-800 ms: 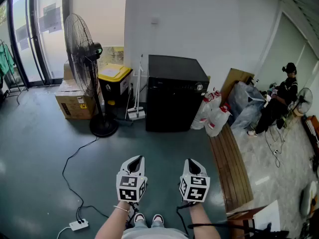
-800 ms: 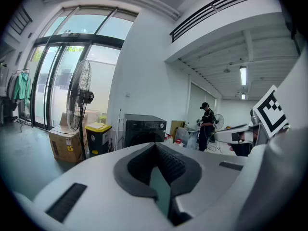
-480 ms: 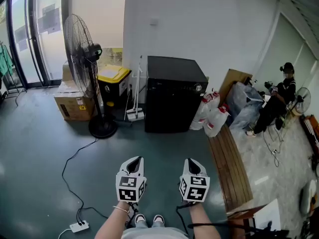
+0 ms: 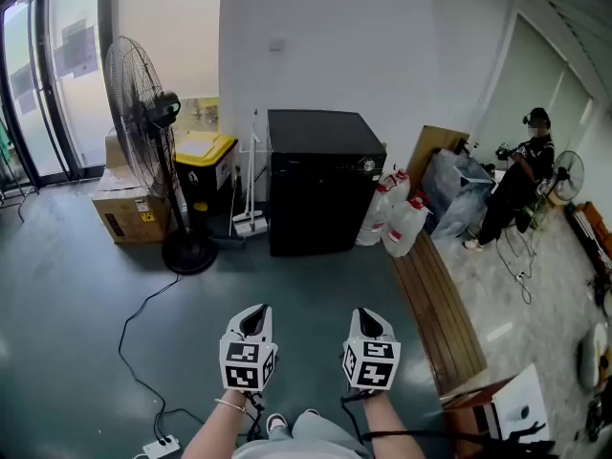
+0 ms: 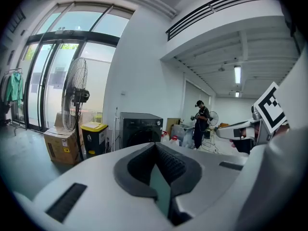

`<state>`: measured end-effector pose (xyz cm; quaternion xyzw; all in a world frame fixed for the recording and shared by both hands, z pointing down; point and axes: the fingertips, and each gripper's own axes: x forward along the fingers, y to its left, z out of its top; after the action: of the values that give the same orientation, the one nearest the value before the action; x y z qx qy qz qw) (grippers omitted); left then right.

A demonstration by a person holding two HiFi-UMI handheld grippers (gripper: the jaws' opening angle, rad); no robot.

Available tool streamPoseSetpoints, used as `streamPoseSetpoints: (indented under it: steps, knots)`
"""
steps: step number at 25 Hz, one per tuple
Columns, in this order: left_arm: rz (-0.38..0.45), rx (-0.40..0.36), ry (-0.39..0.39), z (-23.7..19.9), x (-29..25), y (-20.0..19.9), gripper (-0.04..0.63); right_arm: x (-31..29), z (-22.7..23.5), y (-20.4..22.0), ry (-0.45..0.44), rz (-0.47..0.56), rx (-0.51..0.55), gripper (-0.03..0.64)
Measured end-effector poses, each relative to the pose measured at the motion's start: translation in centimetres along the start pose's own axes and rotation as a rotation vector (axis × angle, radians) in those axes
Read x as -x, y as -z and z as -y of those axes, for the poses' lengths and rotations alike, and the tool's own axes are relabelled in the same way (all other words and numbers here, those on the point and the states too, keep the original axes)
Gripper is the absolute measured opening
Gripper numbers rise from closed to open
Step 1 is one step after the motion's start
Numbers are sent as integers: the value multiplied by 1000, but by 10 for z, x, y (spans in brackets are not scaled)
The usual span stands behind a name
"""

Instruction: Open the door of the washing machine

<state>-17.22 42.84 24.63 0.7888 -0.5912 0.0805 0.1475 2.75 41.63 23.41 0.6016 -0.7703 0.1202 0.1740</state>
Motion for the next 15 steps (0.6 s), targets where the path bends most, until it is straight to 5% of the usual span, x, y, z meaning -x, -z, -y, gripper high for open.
streamPoseSetpoints:
  steps: [15]
  knots:
    - [-44,-10,44,-8,-56,2,5,-49,24,2,42,-34,-57,5]
